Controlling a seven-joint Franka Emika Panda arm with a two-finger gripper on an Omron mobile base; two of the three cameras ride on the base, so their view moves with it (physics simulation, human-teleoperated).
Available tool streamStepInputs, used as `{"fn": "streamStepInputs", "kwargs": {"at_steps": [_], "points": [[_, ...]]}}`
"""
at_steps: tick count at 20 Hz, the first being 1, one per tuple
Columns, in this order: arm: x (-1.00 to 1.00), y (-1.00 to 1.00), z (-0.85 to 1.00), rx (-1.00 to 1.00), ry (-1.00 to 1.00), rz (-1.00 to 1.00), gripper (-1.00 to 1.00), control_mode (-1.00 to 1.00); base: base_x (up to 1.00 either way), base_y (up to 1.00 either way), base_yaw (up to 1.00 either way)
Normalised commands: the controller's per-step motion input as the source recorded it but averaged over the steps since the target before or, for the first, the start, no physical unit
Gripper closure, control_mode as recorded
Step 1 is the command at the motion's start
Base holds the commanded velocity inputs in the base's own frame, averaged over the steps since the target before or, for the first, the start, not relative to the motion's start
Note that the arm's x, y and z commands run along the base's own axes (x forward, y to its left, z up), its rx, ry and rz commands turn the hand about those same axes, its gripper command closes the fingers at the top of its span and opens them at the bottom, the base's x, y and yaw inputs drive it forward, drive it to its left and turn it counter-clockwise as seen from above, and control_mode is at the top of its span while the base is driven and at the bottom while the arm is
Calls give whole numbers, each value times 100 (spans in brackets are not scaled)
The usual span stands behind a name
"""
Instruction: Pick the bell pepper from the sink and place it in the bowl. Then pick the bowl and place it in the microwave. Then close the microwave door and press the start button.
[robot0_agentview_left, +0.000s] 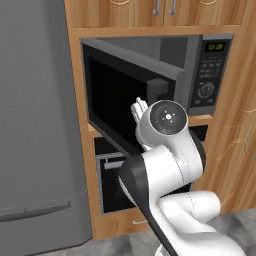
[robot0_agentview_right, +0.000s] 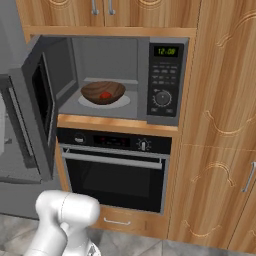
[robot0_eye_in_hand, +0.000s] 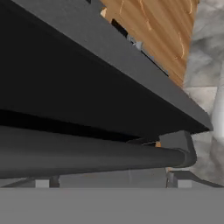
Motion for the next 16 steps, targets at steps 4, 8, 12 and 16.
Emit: {"fn": "streamStepInputs", "kwargs": {"at_steps": [4, 8, 12, 16], "points": [[74, -100, -8, 8, 1, -19, -100, -100, 0, 0, 0], [85, -100, 0, 9, 2, -14, -100, -100, 0, 0, 0], [95, -100, 0, 10, 3, -9, -100, -100, 0, 0, 0], [100, -100, 0, 10, 2, -2, -100, -100, 0, 0, 0]]}}
